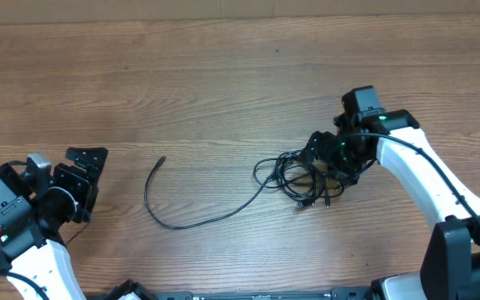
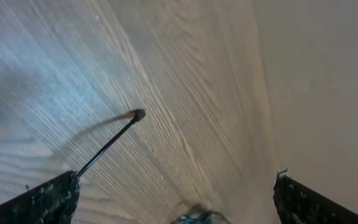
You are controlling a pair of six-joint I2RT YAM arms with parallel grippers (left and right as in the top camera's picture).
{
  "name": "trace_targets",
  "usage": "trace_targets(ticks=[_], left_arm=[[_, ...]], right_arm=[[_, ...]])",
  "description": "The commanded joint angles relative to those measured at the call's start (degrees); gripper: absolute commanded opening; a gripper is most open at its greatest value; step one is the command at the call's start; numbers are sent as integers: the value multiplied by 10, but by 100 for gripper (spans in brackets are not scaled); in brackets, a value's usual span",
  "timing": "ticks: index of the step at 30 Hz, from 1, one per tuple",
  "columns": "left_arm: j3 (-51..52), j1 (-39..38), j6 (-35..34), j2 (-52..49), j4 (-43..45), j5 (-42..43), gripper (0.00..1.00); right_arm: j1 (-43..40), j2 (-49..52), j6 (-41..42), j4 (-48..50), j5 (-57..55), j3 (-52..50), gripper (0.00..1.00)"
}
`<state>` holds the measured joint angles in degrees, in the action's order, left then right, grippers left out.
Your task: Untangle cables
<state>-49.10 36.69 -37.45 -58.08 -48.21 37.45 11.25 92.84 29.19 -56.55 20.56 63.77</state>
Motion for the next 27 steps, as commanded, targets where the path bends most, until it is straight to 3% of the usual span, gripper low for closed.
trace_targets(ticks=[1,5,8,11,13,14,16,20,22,25,27], left_arm=[[-6,-60,-64,-16,-8,36,100],[-6,-169,-129,-26,-14,4,100],[-6,-277,-257,-34,-13,-63,99],[-6,-386,-451,-49,-10,-104,74],[-6,-453,-576,-65,0,-123,79],[-6,-505,-660,-83,20,-131,90],[-6,-555,-730,-108,54,-140,93],[-6,-627,-819,-168,120,-164,85],[-6,-651,-821,-204,162,-175,80],[-6,-672,-821,-265,220,-165,53],[-6,-673,-821,-298,240,-141,46]], right_arm=[[3,-11,11,4,-61,12,84],[-3,-11,10,7,-80,13,89],[-8,-11,10,7,-81,14,90],[-12,-11,10,5,-82,14,90],[-12,-11,10,4,-81,14,91],[-12,-11,10,4,-81,14,93],[-12,-11,7,4,-82,14,94],[-11,-11,-10,4,-82,14,96],[-12,-11,-12,4,-82,14,97],[-11,-11,-16,2,-87,13,100],[-12,-11,-31,0,-94,13,100]])
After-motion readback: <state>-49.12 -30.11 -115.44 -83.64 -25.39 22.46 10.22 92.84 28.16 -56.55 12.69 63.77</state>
